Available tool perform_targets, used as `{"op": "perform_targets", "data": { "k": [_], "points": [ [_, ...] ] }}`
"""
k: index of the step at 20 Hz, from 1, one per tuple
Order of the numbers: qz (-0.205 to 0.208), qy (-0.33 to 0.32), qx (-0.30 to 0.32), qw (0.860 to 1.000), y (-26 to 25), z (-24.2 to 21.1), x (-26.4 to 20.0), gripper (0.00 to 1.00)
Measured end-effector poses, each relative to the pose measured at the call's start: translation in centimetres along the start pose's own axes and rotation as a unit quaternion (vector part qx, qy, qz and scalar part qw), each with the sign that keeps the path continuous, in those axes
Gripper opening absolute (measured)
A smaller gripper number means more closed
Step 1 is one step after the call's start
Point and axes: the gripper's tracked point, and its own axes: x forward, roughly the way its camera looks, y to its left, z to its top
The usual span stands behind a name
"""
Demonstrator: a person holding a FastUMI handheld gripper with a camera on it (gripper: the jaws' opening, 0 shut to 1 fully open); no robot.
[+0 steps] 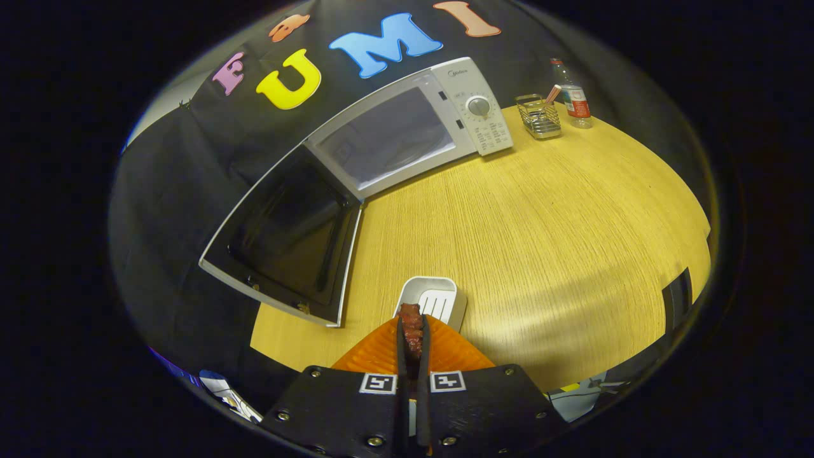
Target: Open the microwave, put the food inside, and close the microwave door.
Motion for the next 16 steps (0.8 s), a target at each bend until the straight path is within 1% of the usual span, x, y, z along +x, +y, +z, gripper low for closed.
{"op": "perform_targets", "data": {
  "k": [3, 7, 11, 14, 16],
  "points": [
    [0.018, -0.025, 0.011, 0.999, 1.3, 2.9, -0.1, 0.05],
    [0.039, -0.056, 0.009, 0.998, 3.4, 7.1, 0.9, 0.05],
    [0.050, -0.071, -0.011, 0.996, 5.2, 10.5, 3.1, 0.05],
    [0.066, -0.080, -0.014, 0.995, 6.6, 12.7, 5.2, 0.05],
    [0.067, -0.089, -0.025, 0.993, 7.1, 14.2, 6.5, 0.05]
  ]
}}
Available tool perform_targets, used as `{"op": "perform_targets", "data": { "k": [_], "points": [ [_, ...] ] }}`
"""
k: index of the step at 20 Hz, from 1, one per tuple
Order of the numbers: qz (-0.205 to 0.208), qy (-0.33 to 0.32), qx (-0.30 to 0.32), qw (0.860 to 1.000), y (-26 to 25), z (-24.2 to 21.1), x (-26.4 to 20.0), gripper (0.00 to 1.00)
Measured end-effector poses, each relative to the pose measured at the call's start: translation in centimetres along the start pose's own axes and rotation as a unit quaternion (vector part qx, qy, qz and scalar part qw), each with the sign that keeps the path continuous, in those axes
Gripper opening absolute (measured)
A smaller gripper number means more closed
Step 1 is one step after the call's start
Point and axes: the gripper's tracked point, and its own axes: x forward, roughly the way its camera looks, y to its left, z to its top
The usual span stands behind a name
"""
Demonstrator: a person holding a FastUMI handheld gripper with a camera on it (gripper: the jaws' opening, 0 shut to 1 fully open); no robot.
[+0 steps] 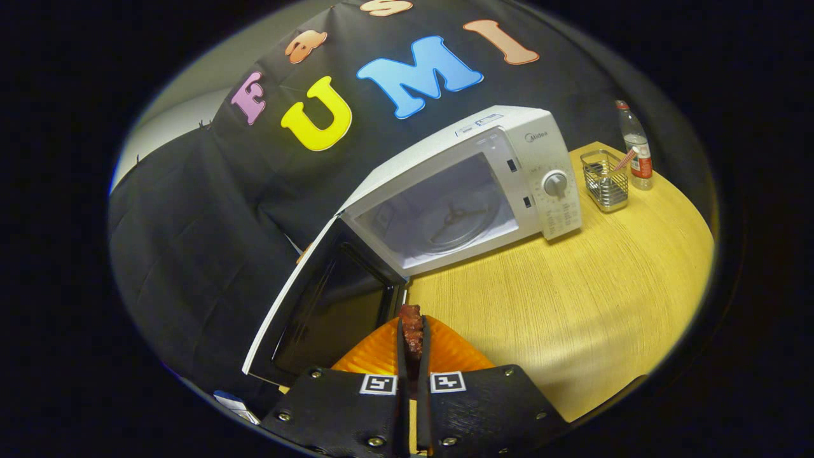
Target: Open the microwave, put the food inside, and close the microwave door.
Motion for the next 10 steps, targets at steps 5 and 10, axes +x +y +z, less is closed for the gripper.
{"op": "perform_targets", "data": {
  "k": [5, 10],
  "points": [
    [0.014, -0.031, 0.000, 0.999, 0.2, 3.0, 4.0, 0.05],
    [0.013, -0.072, 0.019, 0.997, -1.4, 5.5, 8.0, 0.05]
  ]
}}
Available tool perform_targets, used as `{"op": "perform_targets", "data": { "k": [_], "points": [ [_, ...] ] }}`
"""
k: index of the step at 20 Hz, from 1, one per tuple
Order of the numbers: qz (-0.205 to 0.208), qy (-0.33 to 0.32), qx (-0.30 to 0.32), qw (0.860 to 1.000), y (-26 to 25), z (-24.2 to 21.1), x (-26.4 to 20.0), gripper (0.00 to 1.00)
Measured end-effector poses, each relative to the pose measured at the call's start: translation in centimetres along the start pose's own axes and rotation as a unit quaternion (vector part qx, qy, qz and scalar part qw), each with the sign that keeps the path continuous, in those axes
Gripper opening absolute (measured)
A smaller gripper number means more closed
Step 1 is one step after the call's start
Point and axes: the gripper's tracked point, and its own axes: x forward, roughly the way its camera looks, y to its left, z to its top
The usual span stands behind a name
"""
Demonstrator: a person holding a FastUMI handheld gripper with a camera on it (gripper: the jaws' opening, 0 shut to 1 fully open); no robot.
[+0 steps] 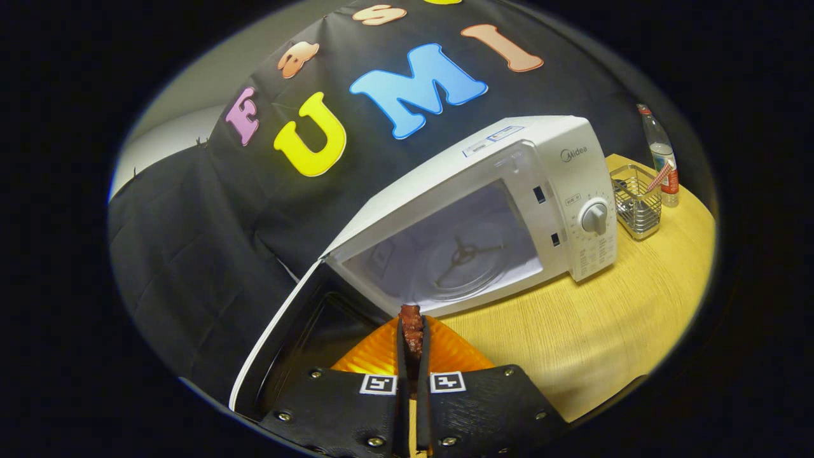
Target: Open the microwave, put the food inside, and close the microwave door.
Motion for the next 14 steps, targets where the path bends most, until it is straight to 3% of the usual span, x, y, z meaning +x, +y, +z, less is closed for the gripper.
{"op": "perform_targets", "data": {
  "k": [14],
  "points": [
    [-0.021, -0.082, -0.026, 0.996, -3.6, 0.9, 10.4, 0.05]
  ]
}}
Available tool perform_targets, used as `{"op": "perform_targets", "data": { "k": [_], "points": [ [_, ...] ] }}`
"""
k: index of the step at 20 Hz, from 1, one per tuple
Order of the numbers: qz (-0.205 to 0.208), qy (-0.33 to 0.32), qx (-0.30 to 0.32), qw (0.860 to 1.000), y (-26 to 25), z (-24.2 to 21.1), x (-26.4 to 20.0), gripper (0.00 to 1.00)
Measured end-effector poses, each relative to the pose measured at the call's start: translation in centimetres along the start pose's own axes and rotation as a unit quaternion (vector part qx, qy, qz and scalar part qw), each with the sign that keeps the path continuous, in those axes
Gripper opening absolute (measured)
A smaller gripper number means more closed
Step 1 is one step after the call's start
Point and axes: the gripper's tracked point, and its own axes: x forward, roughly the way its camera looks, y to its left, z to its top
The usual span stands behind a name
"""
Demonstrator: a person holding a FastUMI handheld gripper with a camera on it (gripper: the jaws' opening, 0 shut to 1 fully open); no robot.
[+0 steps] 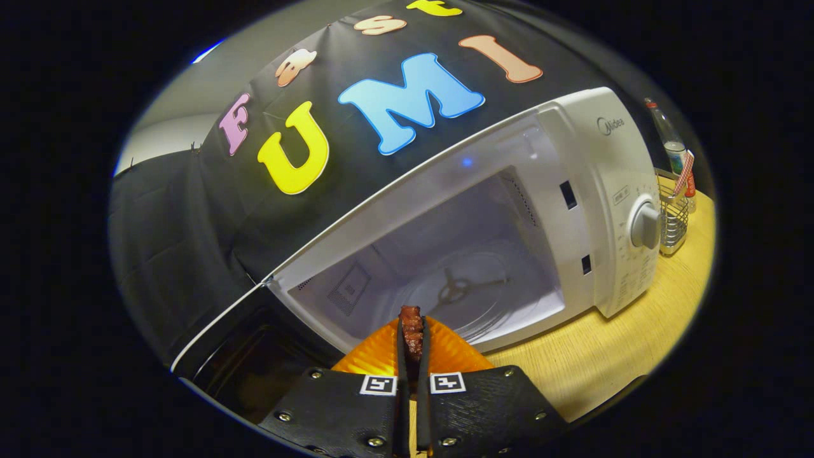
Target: Open the microwave, put the food inside, and close the microwave door.
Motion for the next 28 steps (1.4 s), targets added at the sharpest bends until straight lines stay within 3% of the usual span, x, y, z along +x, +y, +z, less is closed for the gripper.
{"op": "perform_targets", "data": {
  "k": [8, 14, 15, 16, 17, 21, 22, 28],
  "points": [
    [-0.014, -0.019, -0.040, 0.999, -1.0, 0.1, 5.5, 0.05],
    [-0.027, -0.018, -0.064, 0.997, -1.5, -0.6, 6.8, 0.13],
    [-0.040, -0.024, -0.081, 0.996, -2.2, -0.4, 6.8, 0.16],
    [-0.051, -0.028, -0.099, 0.993, -2.8, 0.0, 7.0, 0.30],
    [-0.054, -0.034, -0.110, 0.992, -2.8, 0.4, 7.0, 0.33],
    [-0.054, -0.043, -0.154, 0.986, -2.5, 1.3, 6.7, 0.77],
    [-0.054, -0.040, -0.162, 0.984, -2.4, 1.4, 6.4, 0.94],
    [-0.056, -0.043, -0.199, 0.977, -0.9, 2.8, 1.9, 0.96]
  ]
}}
